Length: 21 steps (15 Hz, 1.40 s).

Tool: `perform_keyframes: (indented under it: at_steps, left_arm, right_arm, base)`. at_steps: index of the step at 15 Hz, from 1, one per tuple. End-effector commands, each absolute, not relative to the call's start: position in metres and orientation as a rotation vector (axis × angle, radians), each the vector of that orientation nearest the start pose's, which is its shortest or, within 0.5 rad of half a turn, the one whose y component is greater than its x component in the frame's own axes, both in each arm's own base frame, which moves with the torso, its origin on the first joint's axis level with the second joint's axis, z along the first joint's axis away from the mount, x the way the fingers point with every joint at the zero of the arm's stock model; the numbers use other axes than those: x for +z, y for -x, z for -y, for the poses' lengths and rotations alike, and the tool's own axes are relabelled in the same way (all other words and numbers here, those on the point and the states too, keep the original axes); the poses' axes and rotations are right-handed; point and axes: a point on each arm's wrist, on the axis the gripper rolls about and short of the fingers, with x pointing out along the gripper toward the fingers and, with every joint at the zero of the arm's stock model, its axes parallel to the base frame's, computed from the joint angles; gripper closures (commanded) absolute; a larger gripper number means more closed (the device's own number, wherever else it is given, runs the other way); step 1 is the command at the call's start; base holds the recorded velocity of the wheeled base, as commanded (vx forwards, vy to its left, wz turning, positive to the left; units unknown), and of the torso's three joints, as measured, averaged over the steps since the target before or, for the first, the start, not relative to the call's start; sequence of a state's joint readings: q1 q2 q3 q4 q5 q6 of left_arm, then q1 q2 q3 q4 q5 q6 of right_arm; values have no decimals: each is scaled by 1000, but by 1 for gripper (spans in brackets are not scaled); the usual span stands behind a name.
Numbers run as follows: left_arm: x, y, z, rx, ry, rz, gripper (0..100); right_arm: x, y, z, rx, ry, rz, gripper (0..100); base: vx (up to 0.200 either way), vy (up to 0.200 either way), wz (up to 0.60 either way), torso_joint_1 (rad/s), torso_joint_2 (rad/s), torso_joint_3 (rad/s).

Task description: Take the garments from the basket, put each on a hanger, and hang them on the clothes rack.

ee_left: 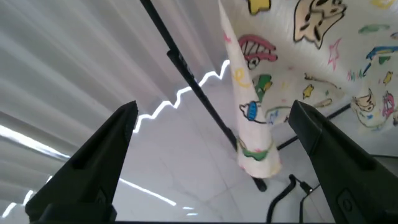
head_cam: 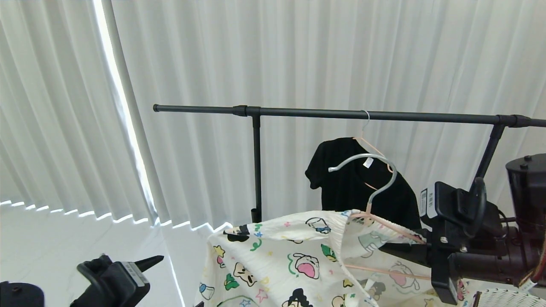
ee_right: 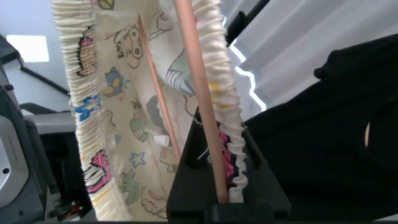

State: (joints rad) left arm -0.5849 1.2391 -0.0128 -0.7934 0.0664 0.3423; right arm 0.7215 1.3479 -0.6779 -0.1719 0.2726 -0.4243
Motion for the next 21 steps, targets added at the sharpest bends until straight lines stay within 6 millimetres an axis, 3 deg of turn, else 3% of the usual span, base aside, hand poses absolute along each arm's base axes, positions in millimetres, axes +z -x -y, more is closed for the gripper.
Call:
perform_keyframes:
  at_steps: [1,5,6,9,13,21]
  left_arm:
    - [99,-124,77,-611,-437,-381,0]
    - [101,-129,78,-663,-404,-380,0]
    - [99,-129,75,-647,-402,-391,100]
    - [97,-134,68,-590,-392,-416,100]
    - [88,-151,43,-411,-357,-508,100]
    - [84,-148,39,-362,-370,-533,100]
  right_arm:
    - [200,-145,-142,1088,495,-258,100]
    - [204,-140,-143,1106,495,-234,100]
    - [205,-139,-143,1105,494,-231,100]
    - [206,-138,-141,1103,491,-225,100]
    - [212,-142,-139,1080,482,-210,100]
    - [216,-146,-137,1056,472,-197,100]
  base:
    - [0,0,0,0,0,0]
    - [0,0,0,0,0,0]
    - [0,0,0,0,0,0]
    - [0,0,0,0,0,0]
    - [0,0,0,0,0,0]
    - [0,0,0,0,0,0]
